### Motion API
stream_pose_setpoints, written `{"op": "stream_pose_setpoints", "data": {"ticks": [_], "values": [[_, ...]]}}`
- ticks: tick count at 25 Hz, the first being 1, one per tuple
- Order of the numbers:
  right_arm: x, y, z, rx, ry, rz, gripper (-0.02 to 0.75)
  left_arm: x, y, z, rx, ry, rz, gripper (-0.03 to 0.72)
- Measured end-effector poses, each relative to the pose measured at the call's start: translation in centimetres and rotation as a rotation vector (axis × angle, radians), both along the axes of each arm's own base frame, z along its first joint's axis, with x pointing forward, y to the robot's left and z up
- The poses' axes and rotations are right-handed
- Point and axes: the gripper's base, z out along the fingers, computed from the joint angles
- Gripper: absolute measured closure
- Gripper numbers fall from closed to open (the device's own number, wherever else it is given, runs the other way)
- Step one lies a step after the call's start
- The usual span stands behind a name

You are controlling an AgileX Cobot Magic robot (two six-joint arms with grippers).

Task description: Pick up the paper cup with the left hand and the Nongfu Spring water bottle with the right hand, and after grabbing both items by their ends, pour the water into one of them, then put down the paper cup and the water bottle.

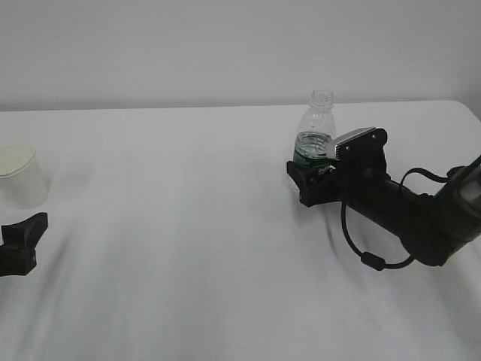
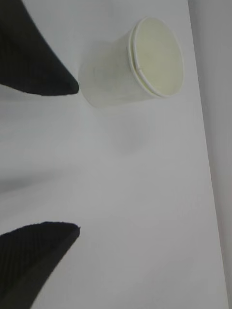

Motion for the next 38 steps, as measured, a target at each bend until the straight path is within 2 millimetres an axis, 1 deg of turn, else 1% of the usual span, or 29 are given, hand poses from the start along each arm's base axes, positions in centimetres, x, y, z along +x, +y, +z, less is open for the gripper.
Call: {"op": "stream_pose_setpoints", "data": {"ticks": [9, 16, 21, 30, 38], "values": [[0.59, 0.87, 0.22, -0.019, 0.008, 0.018, 0.113, 0.00, 0.00, 0.00, 0.012, -0.001, -0.004, 0.101], [0.77, 0.90, 0.24, -0.025, 0.014, 0.018, 0.119, 0.00, 0.00, 0.00, 0.017, -0.002, -0.006, 0.101], [0.76, 0.89, 0.20, -0.027, 0.018, 0.018, 0.162, 0.00, 0.00, 0.00, 0.017, -0.002, -0.006, 0.101], [0.76, 0.90, 0.20, -0.027, 0.018, 0.018, 0.266, 0.00, 0.00, 0.00, 0.019, -0.002, -0.006, 0.101], [0.76, 0.90, 0.20, -0.026, 0.019, 0.018, 0.281, 0.00, 0.00, 0.00, 0.022, -0.002, -0.007, 0.101]]}}
